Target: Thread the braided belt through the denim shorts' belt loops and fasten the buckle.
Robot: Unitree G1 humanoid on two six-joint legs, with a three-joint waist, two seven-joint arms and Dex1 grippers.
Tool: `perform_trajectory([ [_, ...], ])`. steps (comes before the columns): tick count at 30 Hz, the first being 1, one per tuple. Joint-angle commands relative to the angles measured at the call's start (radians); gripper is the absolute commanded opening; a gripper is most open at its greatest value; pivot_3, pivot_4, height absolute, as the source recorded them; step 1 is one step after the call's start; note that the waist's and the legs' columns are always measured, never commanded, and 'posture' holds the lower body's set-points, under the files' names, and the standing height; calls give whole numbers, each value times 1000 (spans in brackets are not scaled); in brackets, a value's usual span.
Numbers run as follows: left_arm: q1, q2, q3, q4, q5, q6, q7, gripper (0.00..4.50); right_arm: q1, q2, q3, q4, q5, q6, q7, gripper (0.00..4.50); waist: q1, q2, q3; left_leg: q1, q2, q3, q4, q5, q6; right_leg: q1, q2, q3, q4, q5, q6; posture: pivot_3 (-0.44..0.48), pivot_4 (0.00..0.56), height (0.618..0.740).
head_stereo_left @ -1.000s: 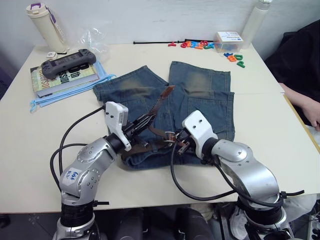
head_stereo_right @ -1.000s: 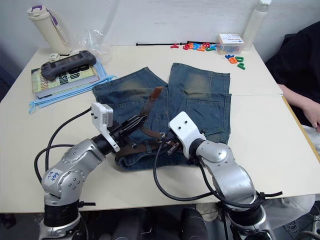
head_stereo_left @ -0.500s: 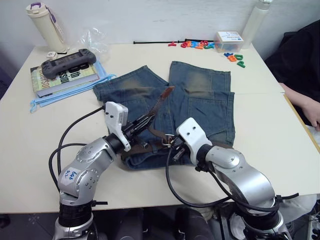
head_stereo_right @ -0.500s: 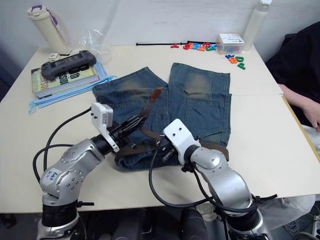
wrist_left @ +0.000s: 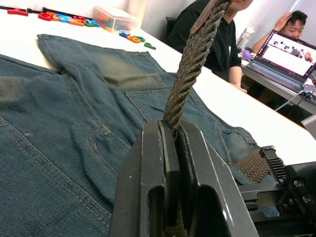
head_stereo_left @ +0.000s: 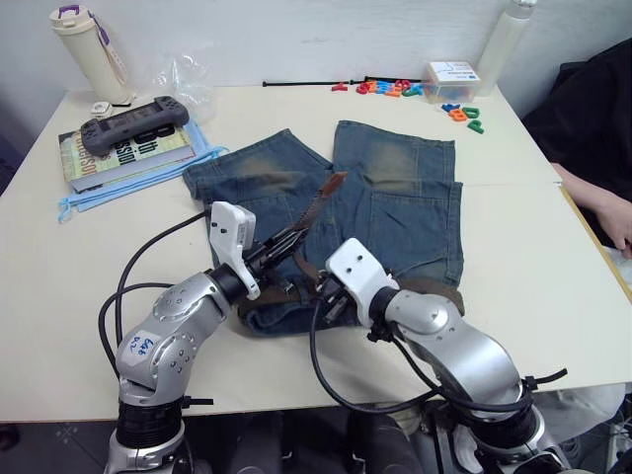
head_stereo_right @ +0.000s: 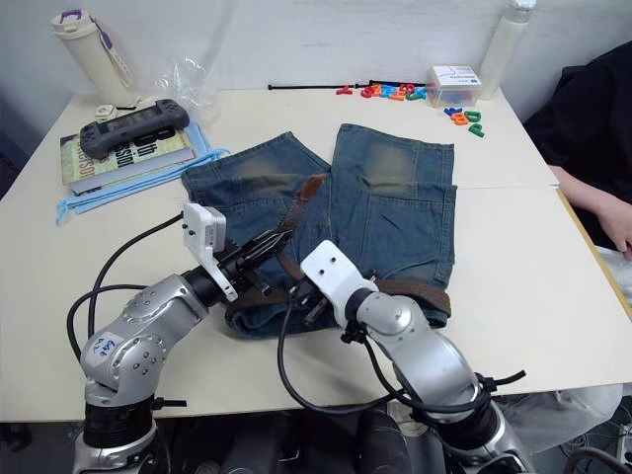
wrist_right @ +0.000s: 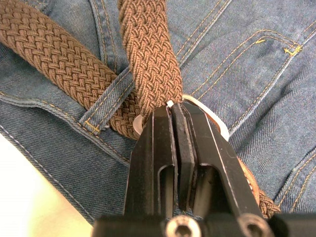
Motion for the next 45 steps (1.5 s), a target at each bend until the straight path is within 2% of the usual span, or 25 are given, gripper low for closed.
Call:
perform_trajectory([
  [1,5,10,-7,-39,-3,-25,-8,0,-23,-13,-53,-26,10,-9,-3,229,0,0,0,0,0,0,0,0,0,0,0,0,0,0,0,0,150,717],
  [6,30,65,-31,-36,35,-62,-47,0,-30,-53,-115,-65,17,3,8,229,1,0,0,0,0,0,0,0,0,0,0,0,0,0,0,0,150,717],
  [23,24,69,-39,-24,46,-84,-51,0,-1,-71,-3,-56,21,-16,-15,229,1,0,0,-1,0,0,-1,0,0,-1,0,0,-2,0,0,0,150,717],
  [33,15,63,-54,-19,54,-88,-46,0,-6,-99,127,5,-16,-60,-37,229,0,0,0,-1,0,0,-1,0,-1,-1,0,0,-2,0,0,0,150,717],
  [40,-44,25,-102,14,61,-81,-42,0,-54,-204,279,72,-80,-71,-6,229,2,0,0,-1,0,0,-1,0,-1,0,0,0,-2,0,0,0,150,717],
  [45,-141,2,-166,121,85,-79,-83,0,-96,-291,372,68,-93,-80,74,229,3,0,0,-1,0,0,-1,0,0,0,0,-1,-2,0,0,0,150,717],
])
